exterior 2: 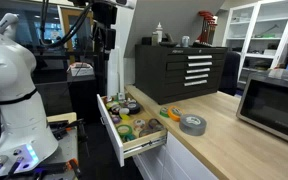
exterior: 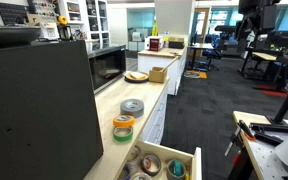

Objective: Put the orange masking tape in the drawer

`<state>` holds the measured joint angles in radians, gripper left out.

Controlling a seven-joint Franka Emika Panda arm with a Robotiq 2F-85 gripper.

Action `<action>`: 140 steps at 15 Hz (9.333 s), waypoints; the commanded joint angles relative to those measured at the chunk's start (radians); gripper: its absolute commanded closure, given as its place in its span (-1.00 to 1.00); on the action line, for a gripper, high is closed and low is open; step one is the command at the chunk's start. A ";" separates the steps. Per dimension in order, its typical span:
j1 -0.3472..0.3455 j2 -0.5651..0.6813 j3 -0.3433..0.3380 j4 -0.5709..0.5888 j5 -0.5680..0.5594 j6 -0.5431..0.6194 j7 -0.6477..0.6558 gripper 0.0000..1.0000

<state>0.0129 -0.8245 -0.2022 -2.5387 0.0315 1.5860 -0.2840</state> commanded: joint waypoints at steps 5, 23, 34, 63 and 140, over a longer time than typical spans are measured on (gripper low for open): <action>-0.013 0.004 0.012 0.004 -0.003 -0.007 -0.011 -1.00; 0.032 0.454 0.111 0.025 -0.192 0.570 -0.221 -1.00; 0.036 0.489 0.113 0.021 -0.180 0.624 -0.228 -1.00; -0.116 1.155 0.258 0.404 0.063 1.029 -0.787 -1.00; 0.023 1.159 0.391 0.424 -0.028 0.753 -0.586 0.89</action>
<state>0.0385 0.4324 0.1877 -1.9700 -0.0123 2.3051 -0.9176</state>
